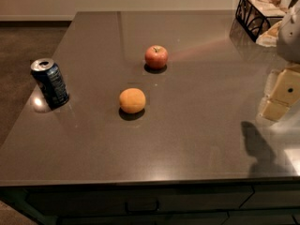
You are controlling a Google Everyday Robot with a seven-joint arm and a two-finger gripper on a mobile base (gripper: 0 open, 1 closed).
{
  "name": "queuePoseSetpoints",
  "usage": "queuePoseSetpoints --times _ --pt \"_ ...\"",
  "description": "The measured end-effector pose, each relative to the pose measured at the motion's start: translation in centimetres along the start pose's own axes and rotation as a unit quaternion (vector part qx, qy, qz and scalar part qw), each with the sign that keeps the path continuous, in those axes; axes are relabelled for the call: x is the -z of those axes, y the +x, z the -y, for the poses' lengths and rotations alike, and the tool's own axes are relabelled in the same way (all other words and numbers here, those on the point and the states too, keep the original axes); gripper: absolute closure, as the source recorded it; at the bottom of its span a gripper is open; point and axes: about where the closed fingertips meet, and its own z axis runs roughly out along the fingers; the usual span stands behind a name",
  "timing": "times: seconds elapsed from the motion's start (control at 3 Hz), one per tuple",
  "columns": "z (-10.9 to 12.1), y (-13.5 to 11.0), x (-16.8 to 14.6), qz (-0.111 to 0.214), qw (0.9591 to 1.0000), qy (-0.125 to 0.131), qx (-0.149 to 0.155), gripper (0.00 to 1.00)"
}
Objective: Move apple near orange
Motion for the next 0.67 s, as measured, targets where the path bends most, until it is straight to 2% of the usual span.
queuePoseSetpoints --times 0.33,0.67 --pt "0.0 0.0 0.0 0.000 1.0000 0.000 0.000 0.00" --pt "1.7 -0.9 -1.2 0.020 0.9997 -0.004 -0.015 0.00"
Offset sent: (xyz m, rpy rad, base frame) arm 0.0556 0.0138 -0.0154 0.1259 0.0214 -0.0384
